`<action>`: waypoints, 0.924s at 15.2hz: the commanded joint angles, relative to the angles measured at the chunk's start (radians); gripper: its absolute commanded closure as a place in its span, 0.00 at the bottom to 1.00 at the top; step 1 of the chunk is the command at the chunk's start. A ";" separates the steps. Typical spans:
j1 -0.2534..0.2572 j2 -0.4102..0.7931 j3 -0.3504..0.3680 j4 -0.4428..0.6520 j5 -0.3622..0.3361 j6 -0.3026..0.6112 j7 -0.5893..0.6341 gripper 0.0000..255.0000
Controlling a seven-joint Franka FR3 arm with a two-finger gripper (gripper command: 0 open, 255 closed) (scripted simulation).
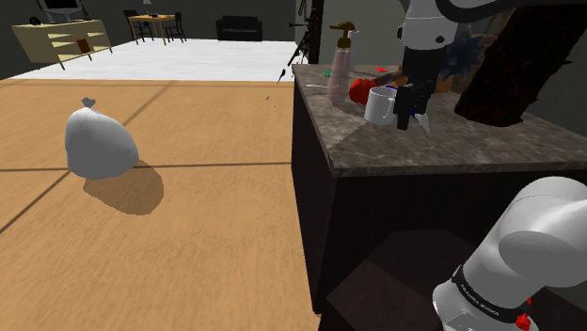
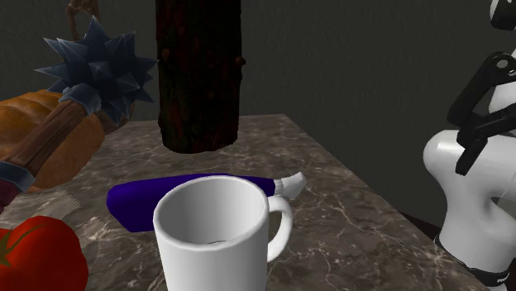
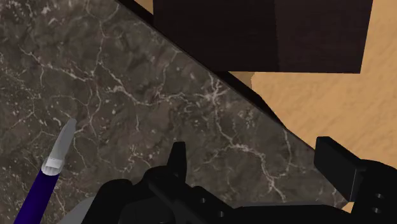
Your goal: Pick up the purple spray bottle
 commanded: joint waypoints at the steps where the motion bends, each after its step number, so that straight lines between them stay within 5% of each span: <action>1: 0.000 0.000 0.000 0.000 0.000 0.000 0.000 0.00; 14: -0.141 0.413 -0.164 0.345 -0.021 0.090 0.045 0.00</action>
